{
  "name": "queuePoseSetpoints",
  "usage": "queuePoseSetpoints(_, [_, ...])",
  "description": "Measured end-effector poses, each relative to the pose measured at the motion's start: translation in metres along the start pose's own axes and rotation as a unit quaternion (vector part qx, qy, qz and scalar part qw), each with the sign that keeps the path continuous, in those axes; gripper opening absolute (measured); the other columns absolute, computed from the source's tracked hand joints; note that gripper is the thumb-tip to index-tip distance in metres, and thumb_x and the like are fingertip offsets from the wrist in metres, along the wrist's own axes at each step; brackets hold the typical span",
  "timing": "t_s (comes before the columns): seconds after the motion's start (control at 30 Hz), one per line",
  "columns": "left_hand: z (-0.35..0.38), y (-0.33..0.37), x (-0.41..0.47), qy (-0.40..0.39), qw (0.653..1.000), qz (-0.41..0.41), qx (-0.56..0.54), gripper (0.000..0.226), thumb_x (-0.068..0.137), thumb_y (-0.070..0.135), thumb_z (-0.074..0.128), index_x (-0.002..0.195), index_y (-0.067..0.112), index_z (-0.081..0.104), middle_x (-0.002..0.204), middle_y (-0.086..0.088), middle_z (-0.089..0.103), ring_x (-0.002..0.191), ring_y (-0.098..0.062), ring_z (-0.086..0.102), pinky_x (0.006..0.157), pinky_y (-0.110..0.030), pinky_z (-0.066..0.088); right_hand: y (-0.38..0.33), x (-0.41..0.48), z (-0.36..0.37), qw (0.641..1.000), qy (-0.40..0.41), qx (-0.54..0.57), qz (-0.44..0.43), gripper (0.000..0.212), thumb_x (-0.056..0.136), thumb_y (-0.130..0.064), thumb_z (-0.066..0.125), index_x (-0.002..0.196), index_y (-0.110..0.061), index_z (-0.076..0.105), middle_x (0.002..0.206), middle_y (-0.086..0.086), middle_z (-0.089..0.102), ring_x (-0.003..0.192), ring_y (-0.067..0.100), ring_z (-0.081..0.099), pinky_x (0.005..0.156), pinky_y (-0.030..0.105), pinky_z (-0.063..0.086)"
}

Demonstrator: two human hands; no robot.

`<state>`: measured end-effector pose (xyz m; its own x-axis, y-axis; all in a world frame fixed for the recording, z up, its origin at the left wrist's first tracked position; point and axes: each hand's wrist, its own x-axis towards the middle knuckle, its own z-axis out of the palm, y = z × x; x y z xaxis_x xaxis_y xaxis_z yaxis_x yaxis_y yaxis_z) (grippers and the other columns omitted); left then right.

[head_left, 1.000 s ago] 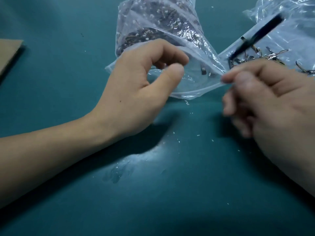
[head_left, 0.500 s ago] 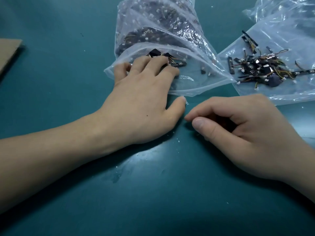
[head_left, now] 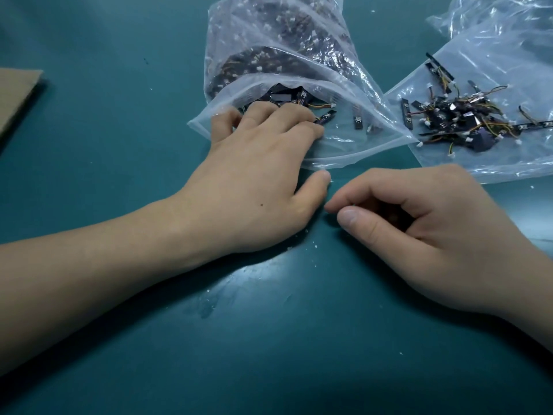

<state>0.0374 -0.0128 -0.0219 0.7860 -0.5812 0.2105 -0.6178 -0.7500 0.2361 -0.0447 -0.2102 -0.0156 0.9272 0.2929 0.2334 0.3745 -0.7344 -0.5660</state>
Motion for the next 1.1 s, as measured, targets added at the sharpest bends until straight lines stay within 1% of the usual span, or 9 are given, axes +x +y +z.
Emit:
queuePoseSetpoints(0.33, [-0.0016, 0.0013, -0.0021, 0.085, 0.994, 0.047, -0.049, 0.032, 0.095, 0.038, 0.057, 0.126, 0.034, 0.066, 0.115, 0.017, 0.061, 0.11, -0.015, 0.05, 0.089, -0.03, 0.016, 0.0008, -0.0014, 0.002, 1.0, 0.016, 0.0, 0.005, 0.011, 0.097, -0.032, 0.064, 0.099, -0.03, 0.075, 0.071, -0.015, 0.067, 0.068, 0.006, 0.063, 0.062, 0.018, 0.044])
queuePoseSetpoints(0.43, [-0.0046, 0.0007, -0.0024, 0.147, 0.985, 0.057, -0.07, 0.014, 0.094, 0.032, 0.067, 0.107, 0.035, 0.073, 0.101, 0.019, 0.066, 0.097, -0.013, 0.055, 0.085, -0.03, 0.017, 0.0042, 0.0, 0.0044, 0.992, 0.077, 0.087, 0.058, 0.013, 0.098, -0.026, 0.06, 0.108, -0.03, 0.066, 0.072, -0.008, 0.071, 0.06, 0.008, 0.064, 0.057, 0.014, 0.042])
queuePoseSetpoints(0.53, [-0.0036, -0.0016, -0.0029, 0.184, 0.973, 0.061, -0.128, 0.009, 0.093, 0.024, 0.072, 0.097, 0.032, 0.074, 0.089, 0.022, 0.064, 0.084, 0.001, 0.053, 0.087, -0.034, 0.028, 0.0064, 0.003, 0.0027, 0.961, 0.137, 0.214, 0.108, 0.021, 0.096, -0.022, 0.059, 0.114, -0.032, 0.059, 0.071, 0.003, 0.07, 0.043, 0.013, 0.056, 0.048, 0.019, 0.044])
queuePoseSetpoints(0.63, [-0.0037, -0.0021, -0.0038, 0.21, 0.953, 0.085, -0.199, 0.011, 0.093, 0.012, 0.07, 0.102, 0.019, 0.071, 0.092, 0.019, 0.064, 0.08, 0.01, 0.05, 0.084, -0.024, 0.043, 0.006, 0.0041, 0.0026, 0.951, 0.149, 0.244, 0.116, 0.035, 0.094, -0.024, 0.064, 0.126, -0.036, 0.057, 0.077, 0.006, 0.071, 0.04, 0.015, 0.052, 0.043, 0.024, 0.045])
queuePoseSetpoints(0.73, [-0.0039, -0.0015, -0.0023, 0.201, 0.949, 0.116, -0.213, 0.021, 0.094, 0.005, 0.068, 0.113, 0.011, 0.071, 0.093, 0.006, 0.067, 0.081, 0.003, 0.051, 0.078, -0.015, 0.043, 0.0074, 0.0028, 0.0045, 0.964, 0.129, 0.21, 0.099, 0.032, 0.095, -0.032, 0.066, 0.126, -0.037, 0.062, 0.086, 0.002, 0.074, 0.044, 0.013, 0.054, 0.046, 0.024, 0.047])
queuePoseSetpoints(0.83, [-0.002, -0.0028, -0.0008, 0.174, 0.949, 0.141, -0.222, 0.02, 0.095, 0.004, 0.068, 0.115, 0.007, 0.072, 0.094, 0.0, 0.069, 0.084, -0.007, 0.057, 0.078, -0.02, 0.046, 0.009, 0.0028, 0.005, 0.978, 0.121, 0.15, 0.083, 0.014, 0.097, -0.037, 0.062, 0.109, -0.035, 0.071, 0.088, -0.007, 0.075, 0.051, 0.009, 0.061, 0.055, 0.011, 0.044])
queuePoseSetpoints(0.9, [-0.0012, -0.0031, -0.0006, 0.159, 0.95, 0.15, -0.224, 0.023, 0.095, 0.006, 0.069, 0.118, 0.008, 0.071, 0.094, 0.001, 0.07, 0.085, 0.0, 0.055, 0.079, -0.017, 0.045, 0.0083, 0.0024, 0.0047, 0.98, 0.121, 0.136, 0.079, 0.013, 0.101, -0.03, 0.059, 0.104, -0.035, 0.071, 0.085, -0.011, 0.075, 0.056, 0.005, 0.065, 0.056, 0.007, 0.042])
queuePoseSetpoints(1.0, [-0.001, -0.0029, -0.0016, 0.148, 0.951, 0.152, -0.223, 0.028, 0.092, 0.008, 0.073, 0.12, 0.011, 0.07, 0.093, 0.006, 0.071, 0.081, 0.007, 0.052, 0.078, -0.015, 0.045, 0.006, 0.0015, 0.0048, 0.979, 0.12, 0.148, 0.078, 0.014, 0.102, -0.028, 0.06, 0.105, -0.034, 0.071, 0.083, -0.009, 0.074, 0.051, 0.01, 0.063, 0.052, 0.013, 0.043])
queuePoseSetpoints(1.1, [-0.0015, -0.0027, -0.0031, 0.135, 0.953, 0.15, -0.226, 0.029, 0.089, 0.011, 0.078, 0.117, 0.013, 0.072, 0.092, 0.01, 0.074, 0.076, -0.005, 0.059, 0.075, -0.023, 0.051, 0.0031, 0.0015, 0.0039, 0.982, 0.117, 0.134, 0.07, 0.008, 0.099, -0.035, 0.063, 0.102, -0.035, 0.071, 0.082, -0.008, 0.072, 0.048, 0.017, 0.056, 0.048, 0.022, 0.044])
